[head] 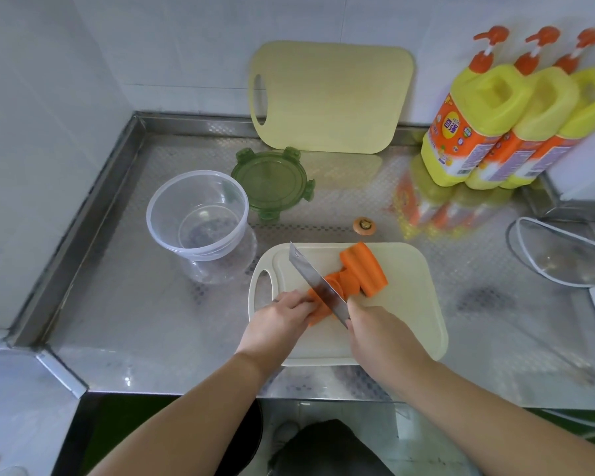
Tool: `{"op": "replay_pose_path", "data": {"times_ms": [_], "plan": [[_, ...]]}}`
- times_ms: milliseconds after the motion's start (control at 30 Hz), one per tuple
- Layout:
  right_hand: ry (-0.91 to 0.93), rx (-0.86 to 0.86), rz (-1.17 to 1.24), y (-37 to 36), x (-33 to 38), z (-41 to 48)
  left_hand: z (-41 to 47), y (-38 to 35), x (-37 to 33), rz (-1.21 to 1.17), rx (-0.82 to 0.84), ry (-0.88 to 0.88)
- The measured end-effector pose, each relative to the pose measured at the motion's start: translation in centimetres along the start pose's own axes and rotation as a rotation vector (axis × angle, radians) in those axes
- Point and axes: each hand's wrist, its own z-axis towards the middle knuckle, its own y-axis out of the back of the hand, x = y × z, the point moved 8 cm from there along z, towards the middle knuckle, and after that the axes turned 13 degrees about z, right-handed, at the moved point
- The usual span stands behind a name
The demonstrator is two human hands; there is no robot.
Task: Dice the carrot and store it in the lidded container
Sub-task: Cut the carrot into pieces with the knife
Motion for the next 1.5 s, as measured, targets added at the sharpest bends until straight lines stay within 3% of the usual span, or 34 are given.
{"op": "replay_pose_path", "data": {"times_ms": [500, 767, 1067, 1200, 1500], "plan": [[0.012, 0.031, -0.096, -0.5, 0.7, 0.4, 0.1, -0.1, 0.0, 0.066, 0.006, -0.051], [-0.009, 0.055, -0.122, -2.2, 0.3, 1.4, -0.4, -0.7, 0.5, -0.028, -0.026, -0.033], [-0.079, 0.049, 0.145, -0.7, -2.0, 2.6, -0.2, -0.1, 0.3, -0.014, -0.053, 0.009], [-0.002, -0.040, 0.095, 0.4, -0.9, 1.8, -0.2, 0.1, 0.3, -0.028, -0.048, 0.059], [0.017, -0.008, -0.048, -0.4, -0.1, 0.5, -0.1, 0.3, 0.0, -0.025, -0.041, 0.047]]}}
